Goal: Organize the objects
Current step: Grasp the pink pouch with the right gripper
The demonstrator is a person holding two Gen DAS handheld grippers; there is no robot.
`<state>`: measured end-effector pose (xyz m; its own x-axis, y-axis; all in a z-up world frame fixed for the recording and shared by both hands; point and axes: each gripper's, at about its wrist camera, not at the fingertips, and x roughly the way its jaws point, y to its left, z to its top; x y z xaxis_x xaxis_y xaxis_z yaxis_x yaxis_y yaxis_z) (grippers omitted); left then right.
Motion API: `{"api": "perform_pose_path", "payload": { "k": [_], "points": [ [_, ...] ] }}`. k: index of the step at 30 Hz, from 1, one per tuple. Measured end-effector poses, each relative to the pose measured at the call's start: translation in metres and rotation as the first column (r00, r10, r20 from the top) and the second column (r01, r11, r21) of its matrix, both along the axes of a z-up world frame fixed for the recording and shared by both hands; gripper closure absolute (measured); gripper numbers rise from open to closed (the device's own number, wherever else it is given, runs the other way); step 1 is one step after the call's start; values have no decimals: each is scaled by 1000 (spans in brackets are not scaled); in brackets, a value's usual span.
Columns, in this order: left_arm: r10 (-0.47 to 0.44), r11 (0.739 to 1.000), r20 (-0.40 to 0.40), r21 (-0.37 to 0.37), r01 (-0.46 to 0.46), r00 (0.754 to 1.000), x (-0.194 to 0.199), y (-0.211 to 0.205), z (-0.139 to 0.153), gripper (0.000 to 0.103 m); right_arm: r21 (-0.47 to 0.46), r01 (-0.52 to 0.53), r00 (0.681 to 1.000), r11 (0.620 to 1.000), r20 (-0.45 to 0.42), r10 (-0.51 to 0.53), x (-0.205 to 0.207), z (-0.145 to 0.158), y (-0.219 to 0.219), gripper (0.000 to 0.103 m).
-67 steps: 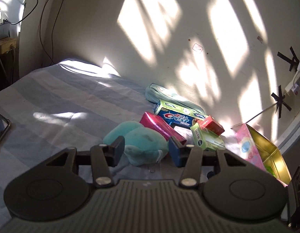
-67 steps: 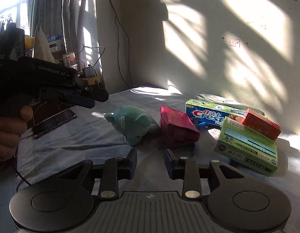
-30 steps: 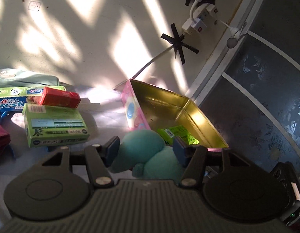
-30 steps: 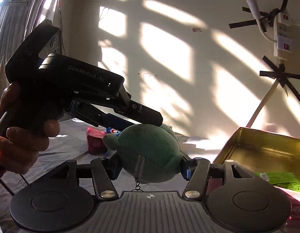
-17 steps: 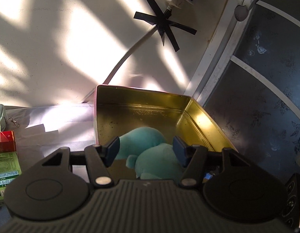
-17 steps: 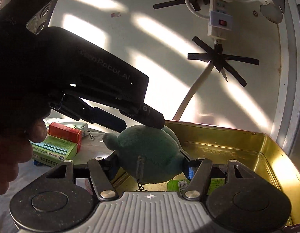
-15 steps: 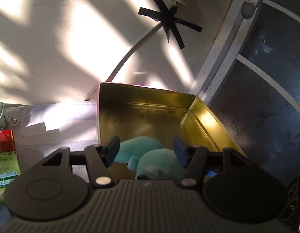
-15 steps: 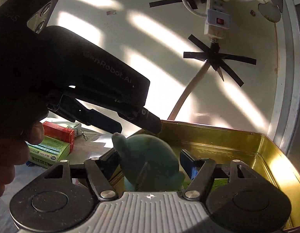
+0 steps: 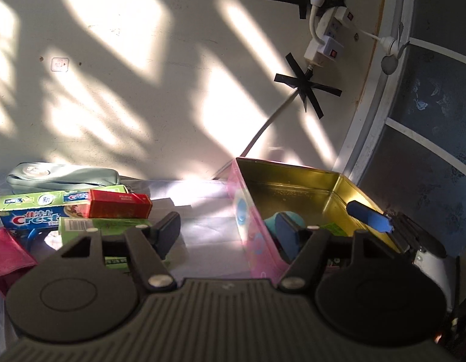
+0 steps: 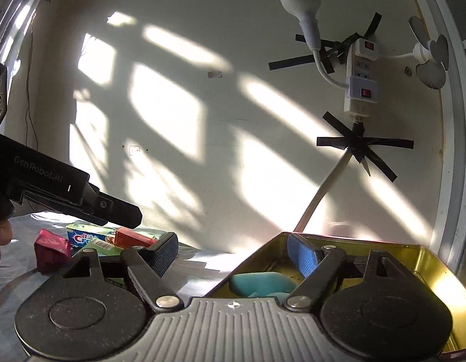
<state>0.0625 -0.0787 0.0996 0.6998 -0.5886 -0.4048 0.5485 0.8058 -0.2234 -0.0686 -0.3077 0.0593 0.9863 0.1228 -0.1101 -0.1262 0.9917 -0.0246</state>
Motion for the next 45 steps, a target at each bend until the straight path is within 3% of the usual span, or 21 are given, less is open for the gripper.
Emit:
{"api": "perform_pose_path", "payload": {
  "k": [4, 6, 9, 12, 16, 22, 25, 26, 27, 30, 31, 34, 38, 45],
  "points": [
    [159, 987, -10, 5, -159, 987, 1, 76, -3, 32, 65, -200, 976, 978, -71, 205, 7, 5, 42, 32],
    [243, 970, -20, 23, -242, 970, 9, 112, -6, 32, 68, -297, 945, 952, -119, 303, 13, 2, 72, 32],
    [357, 934, -60, 36, -355, 932, 31, 165, -13, 32, 81, -424, 873, 902, -228, 431, 25, -8, 122, 41],
    [413, 911, -85, 46, -411, 907, 58, 204, -21, 33, 71, -486, 818, 871, -316, 482, 39, -22, 167, 46],
    [382, 924, -147, 27, -382, 913, 89, 220, -31, 33, 87, -496, 781, 864, -391, 487, 65, -36, 205, 47],
    [291, 955, -214, 11, -295, 933, 123, 203, -53, 33, 64, -445, 808, 893, -401, 431, 101, -39, 229, 35],
    [256, 963, -255, -18, -269, 932, 129, 202, -63, 34, 61, -436, 810, 898, -408, 421, 118, -40, 238, 35],
    [249, 964, -267, -26, -266, 931, 129, 202, -65, 40, 64, -437, 803, 897, -421, 421, 125, -41, 241, 33],
    [235, 966, -287, -40, -257, 929, 127, 202, -68, 51, 68, -433, 800, 899, -432, 418, 128, -42, 242, 36],
    [257, 958, -291, -48, -283, 921, 112, 206, -66, 53, 103, -428, 791, 898, -438, 427, 125, -42, 234, 53],
    [246, 959, -299, -61, -275, 922, 104, 207, -64, 54, 121, -442, 779, 889, -439, 447, 121, -40, 230, 68],
    [201, 965, -325, -97, -244, 924, 75, 203, -58, 57, 114, -453, 779, 884, -432, 455, 100, -35, 218, 71],
    [193, 972, -291, -76, -223, 937, 26, 183, -55, 57, 59, -475, 789, 878, -414, 454, 55, -30, 200, 71],
    [125, 977, -324, -123, -173, 938, -33, 155, -65, 58, 31, -440, 810, 897, -418, 412, -4, -39, 159, 81]
  ]
}}
